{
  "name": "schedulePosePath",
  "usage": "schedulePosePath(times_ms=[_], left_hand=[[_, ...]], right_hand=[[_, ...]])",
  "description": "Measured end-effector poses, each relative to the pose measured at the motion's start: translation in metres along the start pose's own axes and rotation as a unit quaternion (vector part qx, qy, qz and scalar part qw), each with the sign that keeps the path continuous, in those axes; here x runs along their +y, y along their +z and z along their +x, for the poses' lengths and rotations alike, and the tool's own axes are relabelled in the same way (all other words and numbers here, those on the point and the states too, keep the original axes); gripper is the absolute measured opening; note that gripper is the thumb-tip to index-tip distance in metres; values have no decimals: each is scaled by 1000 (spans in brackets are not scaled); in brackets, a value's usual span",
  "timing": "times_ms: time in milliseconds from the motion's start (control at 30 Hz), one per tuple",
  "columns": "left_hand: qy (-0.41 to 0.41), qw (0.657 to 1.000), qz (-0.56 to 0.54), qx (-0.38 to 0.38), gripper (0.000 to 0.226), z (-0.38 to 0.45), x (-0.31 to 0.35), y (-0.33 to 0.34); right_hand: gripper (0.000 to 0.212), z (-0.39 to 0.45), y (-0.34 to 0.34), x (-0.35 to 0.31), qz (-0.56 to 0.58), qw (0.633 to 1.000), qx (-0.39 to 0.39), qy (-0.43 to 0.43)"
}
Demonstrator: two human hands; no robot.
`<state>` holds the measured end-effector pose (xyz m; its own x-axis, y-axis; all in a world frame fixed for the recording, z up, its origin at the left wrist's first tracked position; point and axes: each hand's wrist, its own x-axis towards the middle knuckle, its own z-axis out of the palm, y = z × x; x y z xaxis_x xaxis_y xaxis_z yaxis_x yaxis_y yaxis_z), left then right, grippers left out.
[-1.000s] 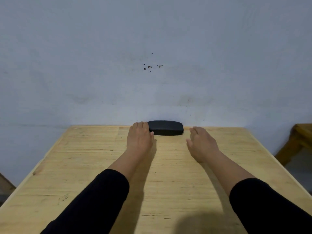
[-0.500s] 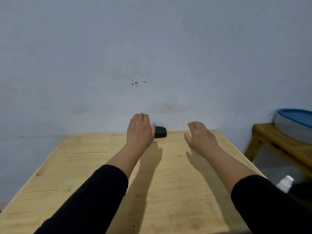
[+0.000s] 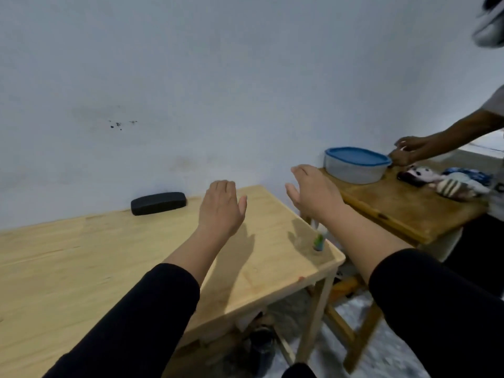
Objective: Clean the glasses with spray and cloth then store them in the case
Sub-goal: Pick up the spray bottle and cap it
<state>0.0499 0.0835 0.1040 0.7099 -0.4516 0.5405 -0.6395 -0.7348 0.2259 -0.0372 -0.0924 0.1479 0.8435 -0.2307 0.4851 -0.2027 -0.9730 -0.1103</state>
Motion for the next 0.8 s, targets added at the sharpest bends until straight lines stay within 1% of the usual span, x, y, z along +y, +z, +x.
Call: schedulePosePath(times_ms=[67,167,267,400,600,700,800], left_hand=[[4,999,-25,-21,45,-11,18,18],[8,996,-55,-72,48,-31,39,44],[-1,988,-74,-133,51,-46,54,63],[-16,980,-82,-178,52,-58,65,79],[-33,975,-86,-203,46,-67,61,97],[-39,976,-88,-196,46,-66,62,100],[-47,975,-129,-175,46,-59,72,101]], right_hand=[[50,-16,-1,18,4,1000,16,8],[50,-45,4,38,33,998,26,36],[51,-73,19,48,112,988,51,90],[49,-106,44,52,193,964,100,155],[48,-120,73,57,303,914,134,232],[48,-115,82,60,351,887,146,262],[51,-109,89,61,417,850,140,290]])
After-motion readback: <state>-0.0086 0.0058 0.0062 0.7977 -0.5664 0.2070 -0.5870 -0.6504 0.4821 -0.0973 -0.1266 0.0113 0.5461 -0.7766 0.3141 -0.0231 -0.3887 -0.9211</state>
